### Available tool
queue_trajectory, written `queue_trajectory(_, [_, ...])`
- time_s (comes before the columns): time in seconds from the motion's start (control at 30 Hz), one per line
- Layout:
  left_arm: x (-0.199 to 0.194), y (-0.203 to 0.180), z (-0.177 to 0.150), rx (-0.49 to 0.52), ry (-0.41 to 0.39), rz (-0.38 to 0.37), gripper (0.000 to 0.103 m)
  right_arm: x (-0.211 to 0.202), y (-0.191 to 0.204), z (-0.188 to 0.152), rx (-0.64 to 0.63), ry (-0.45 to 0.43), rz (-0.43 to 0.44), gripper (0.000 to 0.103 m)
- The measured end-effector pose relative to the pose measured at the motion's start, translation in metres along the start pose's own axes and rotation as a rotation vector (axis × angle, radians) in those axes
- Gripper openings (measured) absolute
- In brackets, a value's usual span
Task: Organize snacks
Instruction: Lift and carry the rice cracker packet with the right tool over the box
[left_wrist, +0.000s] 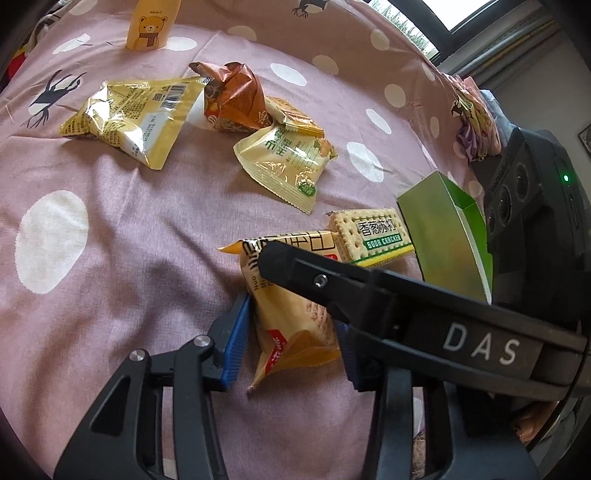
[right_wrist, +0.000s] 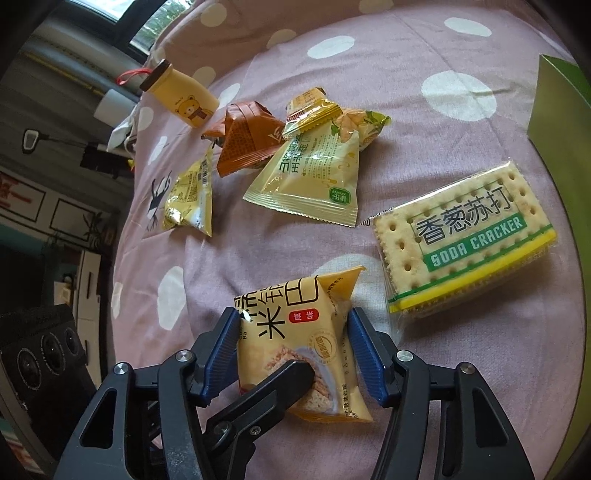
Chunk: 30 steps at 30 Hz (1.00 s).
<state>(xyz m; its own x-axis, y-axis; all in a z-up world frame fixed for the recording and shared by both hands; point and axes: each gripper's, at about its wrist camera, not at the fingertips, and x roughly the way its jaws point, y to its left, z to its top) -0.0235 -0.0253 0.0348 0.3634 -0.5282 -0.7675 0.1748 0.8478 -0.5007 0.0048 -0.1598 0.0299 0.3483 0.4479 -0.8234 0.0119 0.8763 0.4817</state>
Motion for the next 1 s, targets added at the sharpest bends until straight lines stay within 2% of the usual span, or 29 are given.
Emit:
queue_trajectory(0.2, [-0.017,-0.009,0.000,0.037,-0.078,-0.014,0.043,-0.019,0.013,-0.002,-0.051,-0.085,0.006,0.062])
queue_trajectory(0.47, [-0.036,-0.018,0.001,0.067,-0.179,-0.050,0.043,-0.052,0.037,-0.007,-0.159,-0.247,0.002,0.062])
queue_trajectory(0.83, [-0.053,-0.033,-0.001,0.120,-0.253,-0.049,0.043,-0.071,0.048,-0.013,-0.201,-0.329,0.005,0.062])
queue_trajectory(1.0, [-0.059,-0.054,0.003,0.188,-0.290,-0.024,0.043,-0.088,0.045,-0.013,-0.202,-0.384,0.028,0.062])
